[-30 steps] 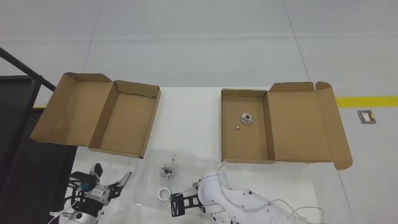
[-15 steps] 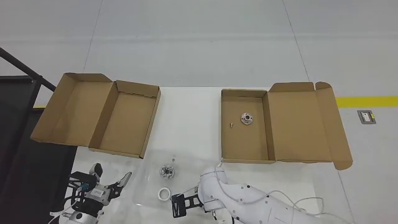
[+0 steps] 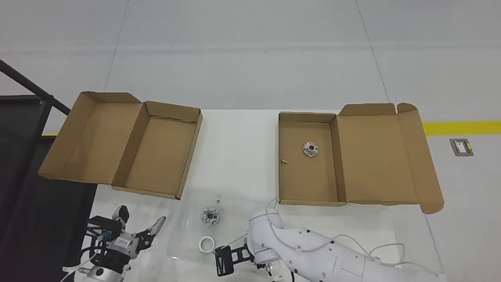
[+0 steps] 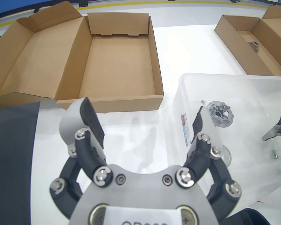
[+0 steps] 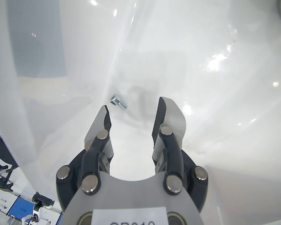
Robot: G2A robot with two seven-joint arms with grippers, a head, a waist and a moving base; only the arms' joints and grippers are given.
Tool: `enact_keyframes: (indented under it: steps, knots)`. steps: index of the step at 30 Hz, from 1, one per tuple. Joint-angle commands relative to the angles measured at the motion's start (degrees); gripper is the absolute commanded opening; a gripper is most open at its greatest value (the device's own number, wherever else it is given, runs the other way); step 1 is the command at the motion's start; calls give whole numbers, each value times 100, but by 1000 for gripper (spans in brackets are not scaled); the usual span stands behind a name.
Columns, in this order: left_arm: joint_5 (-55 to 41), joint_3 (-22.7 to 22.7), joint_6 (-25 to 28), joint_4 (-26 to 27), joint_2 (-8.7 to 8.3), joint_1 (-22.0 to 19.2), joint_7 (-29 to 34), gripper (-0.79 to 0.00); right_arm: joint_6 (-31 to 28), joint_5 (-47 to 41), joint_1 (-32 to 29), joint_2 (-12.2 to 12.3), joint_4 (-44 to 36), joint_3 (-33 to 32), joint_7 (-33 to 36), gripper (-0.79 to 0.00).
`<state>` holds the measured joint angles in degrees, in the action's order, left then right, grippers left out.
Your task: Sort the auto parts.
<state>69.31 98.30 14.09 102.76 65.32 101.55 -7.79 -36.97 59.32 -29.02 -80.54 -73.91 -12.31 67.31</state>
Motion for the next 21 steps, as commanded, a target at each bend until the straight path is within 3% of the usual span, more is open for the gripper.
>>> enact_keyframes:
  steps: [1,21]
  knots:
    - [0,0,0,0,0,0,0,0,-21,4,11,-21,43,4,-21,-385]
    - [0,0,0,0,0,0,0,0,-127,-35,64,-198,378,45,-127,-468]
